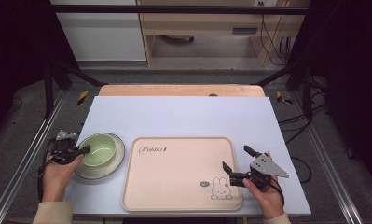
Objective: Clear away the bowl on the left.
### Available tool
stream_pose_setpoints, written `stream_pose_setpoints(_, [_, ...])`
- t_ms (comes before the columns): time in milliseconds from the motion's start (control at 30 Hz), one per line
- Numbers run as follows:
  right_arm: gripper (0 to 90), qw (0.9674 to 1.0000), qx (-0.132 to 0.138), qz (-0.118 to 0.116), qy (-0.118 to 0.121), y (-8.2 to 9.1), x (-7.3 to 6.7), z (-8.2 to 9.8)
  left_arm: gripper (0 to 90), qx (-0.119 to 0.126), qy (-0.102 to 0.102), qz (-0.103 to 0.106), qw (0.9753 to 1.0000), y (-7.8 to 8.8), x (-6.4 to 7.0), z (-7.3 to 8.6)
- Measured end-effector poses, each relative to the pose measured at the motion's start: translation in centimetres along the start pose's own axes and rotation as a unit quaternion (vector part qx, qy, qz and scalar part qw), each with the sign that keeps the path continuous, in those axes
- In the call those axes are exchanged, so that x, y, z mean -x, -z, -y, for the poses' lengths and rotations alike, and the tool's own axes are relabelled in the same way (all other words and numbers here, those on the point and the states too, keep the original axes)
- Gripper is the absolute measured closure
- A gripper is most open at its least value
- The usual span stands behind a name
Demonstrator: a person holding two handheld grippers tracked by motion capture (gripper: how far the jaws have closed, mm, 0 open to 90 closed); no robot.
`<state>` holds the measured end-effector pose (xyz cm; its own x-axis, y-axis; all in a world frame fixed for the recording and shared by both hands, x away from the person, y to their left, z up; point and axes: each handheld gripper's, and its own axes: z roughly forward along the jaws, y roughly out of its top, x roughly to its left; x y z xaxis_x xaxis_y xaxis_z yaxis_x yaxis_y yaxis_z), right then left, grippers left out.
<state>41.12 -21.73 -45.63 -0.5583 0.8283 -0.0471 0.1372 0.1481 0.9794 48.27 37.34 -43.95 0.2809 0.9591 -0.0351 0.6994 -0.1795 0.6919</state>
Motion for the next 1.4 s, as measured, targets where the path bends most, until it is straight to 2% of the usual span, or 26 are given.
stream_pose_setpoints(133, [2.9, 1.0000, 0.000, -0.001, 0.000, 0.0, 0.0, 0.0, 82.0, 0.003, 0.007, 0.006, 1.0000, 0.1, 0.0, 0.0])
stream_pose_setpoints(300, [2.9, 1.0000, -0.001, -0.001, 0.001, 0.0, 0.0, 0.0, 83.6, 0.022, 0.020, 0.023, 0.9993, 0.4, 0.1, -0.2])
stream_pose_setpoints(400, [2.9, 1.0000, -0.001, -0.001, 0.000, 0.0, 0.0, 0.0, 83.6, 0.019, 0.012, 0.018, 0.9996, 0.6, 0.3, -0.3])
stream_pose_setpoints(600, [2.9, 1.0000, 0.000, 0.000, -0.001, 0.0, 0.0, 0.0, 82.7, 0.032, 0.018, 0.030, 0.9989, 1.1, 0.4, -0.6])
stream_pose_setpoints(767, [2.9, 1.0000, 0.000, -0.001, -0.002, 0.0, 0.0, 0.0, 81.7, 0.037, 0.006, 0.021, 0.9991, 1.5, 0.8, -1.0])
stream_pose_setpoints(933, [2.9, 1.0000, 0.000, -0.001, -0.002, 0.1, 0.0, 0.0, 81.5, 0.041, 0.007, 0.018, 0.9990, 1.7, 0.9, -1.1])
stream_pose_setpoints(1200, [2.9, 1.0000, 0.000, -0.001, -0.003, 0.1, 0.0, 0.0, 81.3, 0.058, 0.020, 0.036, 0.9974, 2.3, 0.9, -1.3])
stream_pose_setpoints(1400, [2.9, 1.0000, 0.000, -0.001, -0.002, 0.0, 0.0, 0.0, 81.2, 0.073, 0.021, 0.044, 0.9961, 3.0, 1.4, -1.8])
